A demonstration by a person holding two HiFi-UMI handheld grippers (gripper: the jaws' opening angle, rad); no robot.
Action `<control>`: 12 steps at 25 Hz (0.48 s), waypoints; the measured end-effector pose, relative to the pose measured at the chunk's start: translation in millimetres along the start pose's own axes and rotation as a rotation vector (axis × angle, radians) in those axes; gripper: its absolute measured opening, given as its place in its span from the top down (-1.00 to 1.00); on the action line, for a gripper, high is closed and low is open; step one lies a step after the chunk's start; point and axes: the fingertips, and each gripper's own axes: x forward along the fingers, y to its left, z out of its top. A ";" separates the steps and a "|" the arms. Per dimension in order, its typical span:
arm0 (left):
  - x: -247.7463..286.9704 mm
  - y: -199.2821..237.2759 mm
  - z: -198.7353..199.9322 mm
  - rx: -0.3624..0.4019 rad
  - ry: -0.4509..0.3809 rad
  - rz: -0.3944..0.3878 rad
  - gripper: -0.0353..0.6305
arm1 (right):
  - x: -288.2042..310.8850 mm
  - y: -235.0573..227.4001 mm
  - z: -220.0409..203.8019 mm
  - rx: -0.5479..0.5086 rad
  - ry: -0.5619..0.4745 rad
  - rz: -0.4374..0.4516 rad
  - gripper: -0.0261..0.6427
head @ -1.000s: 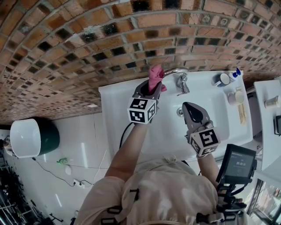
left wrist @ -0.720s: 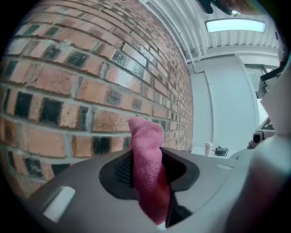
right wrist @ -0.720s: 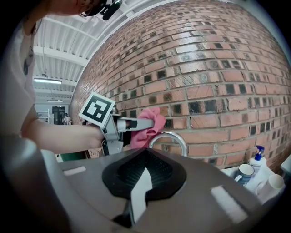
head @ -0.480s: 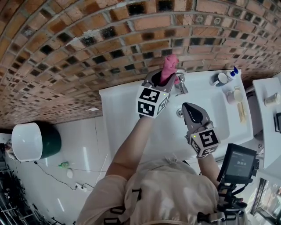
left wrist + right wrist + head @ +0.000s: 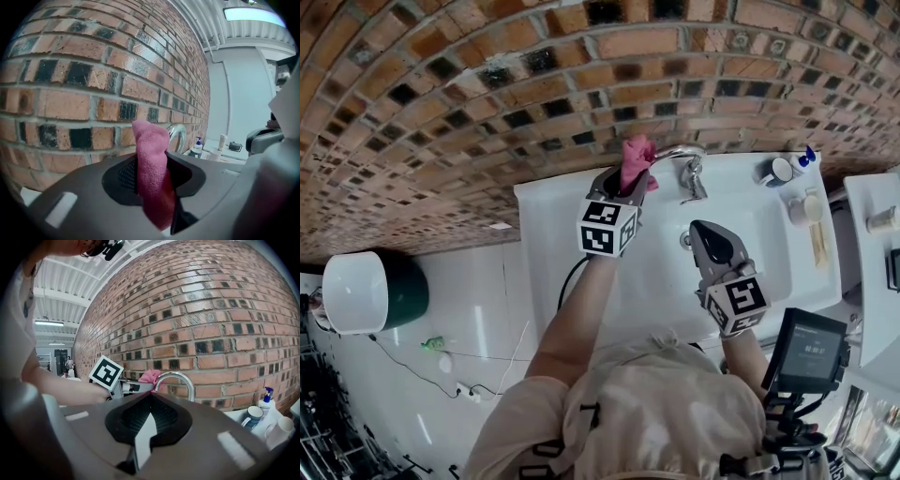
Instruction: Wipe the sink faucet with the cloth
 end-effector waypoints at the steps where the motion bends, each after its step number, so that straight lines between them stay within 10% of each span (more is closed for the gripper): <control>1: -0.2 2.0 -5.7 -0.008 0.011 0.003 0.50 | 1.4 1.5 0.0 -0.001 0.000 0.004 0.94; 12: 7.0 -71.1 75.0 0.082 -0.143 -0.128 0.51 | -9.3 -9.3 1.3 0.001 -0.016 -0.027 0.94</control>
